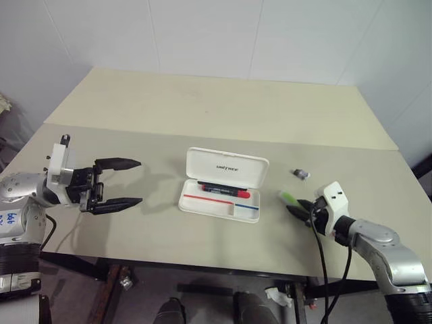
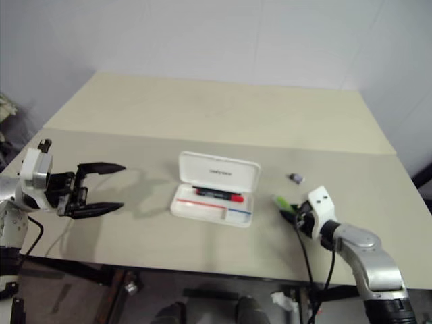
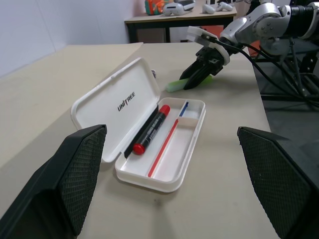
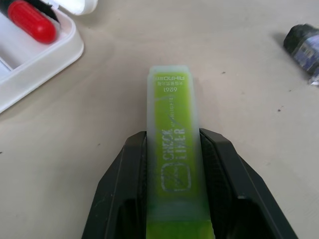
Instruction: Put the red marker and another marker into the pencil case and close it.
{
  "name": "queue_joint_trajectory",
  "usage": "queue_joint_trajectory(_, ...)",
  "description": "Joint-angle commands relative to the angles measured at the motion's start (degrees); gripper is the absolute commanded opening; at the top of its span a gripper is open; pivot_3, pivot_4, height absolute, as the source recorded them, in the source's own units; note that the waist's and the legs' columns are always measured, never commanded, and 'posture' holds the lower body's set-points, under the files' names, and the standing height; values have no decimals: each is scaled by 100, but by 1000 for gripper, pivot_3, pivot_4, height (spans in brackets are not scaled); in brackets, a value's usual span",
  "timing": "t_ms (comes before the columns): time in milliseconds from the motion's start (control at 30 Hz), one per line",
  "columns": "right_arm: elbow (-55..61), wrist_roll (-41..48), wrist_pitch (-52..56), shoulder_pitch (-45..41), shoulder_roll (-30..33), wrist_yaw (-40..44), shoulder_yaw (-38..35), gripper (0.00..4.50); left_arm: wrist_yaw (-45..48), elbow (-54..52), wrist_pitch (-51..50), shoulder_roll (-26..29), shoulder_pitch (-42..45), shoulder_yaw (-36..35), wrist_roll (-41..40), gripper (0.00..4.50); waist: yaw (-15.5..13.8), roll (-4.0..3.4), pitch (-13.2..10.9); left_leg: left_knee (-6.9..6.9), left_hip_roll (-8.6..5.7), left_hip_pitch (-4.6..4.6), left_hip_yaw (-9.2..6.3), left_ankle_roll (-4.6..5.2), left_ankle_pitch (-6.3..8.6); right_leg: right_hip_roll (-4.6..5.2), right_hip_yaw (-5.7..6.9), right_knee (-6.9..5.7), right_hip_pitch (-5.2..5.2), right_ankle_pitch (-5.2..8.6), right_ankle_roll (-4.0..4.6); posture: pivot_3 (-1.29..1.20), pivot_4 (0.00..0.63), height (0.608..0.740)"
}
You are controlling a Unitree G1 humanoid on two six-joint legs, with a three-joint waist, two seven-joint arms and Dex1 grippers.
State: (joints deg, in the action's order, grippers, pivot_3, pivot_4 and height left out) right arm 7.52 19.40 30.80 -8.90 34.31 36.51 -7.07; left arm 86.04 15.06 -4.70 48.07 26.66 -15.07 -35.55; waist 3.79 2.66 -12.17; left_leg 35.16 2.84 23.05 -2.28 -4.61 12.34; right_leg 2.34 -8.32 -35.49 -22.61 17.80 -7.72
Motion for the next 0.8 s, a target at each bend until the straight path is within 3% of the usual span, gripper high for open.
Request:
queue_joint_trajectory(33,149,70,-195,-332,6,-57,-222,1119,478,234,182,18,153,-12,-32,4500,27,-6,-4,0,0,1,3,0,0,0,-2,0,-3,0,0,0,150,740)
queue_joint_trajectory(300,893,471,-10,-1035,146,91,-291,1119,624,673,408,34,362,104,19,4500,80,-11,-6,-22,0,16,2,-3,10,-1,1,-15,-28,-4,-34,0,150,740)
queue_joint_trajectory(500,1628,901,651,-2100,343,251,19,1119,646,1074,641,37,645,290,-158,4500,89,-15,-9,-23,1,40,2,-5,18,-2,4,-49,-76,-13,-78,0,150,740)
queue_joint_trajectory(567,1734,872,865,-2502,590,562,406,1119,646,1146,636,52,763,395,-286,4500,83,-18,-11,-23,4,44,0,-5,18,-3,8,-51,-82,-12,-76,0,150,740)
queue_joint_trajectory(700,1854,1038,2261,-3328,1251,1472,1874,1119,646,1471,776,273,939,867,-468,4500,90,-24,-15,-24,4,47,2,-6,19,-1,8,-49,-87,-11,-75,0,150,740)
queue_joint_trajectory(800,1837,898,2127,-3656,1149,1775,2418,1119,646,1704,921,496,1039,1343,-637,4500,97,-25,-15,-31,7,53,1,-5,20,-2,11,-49,-98,-6,-69,0,150,740)
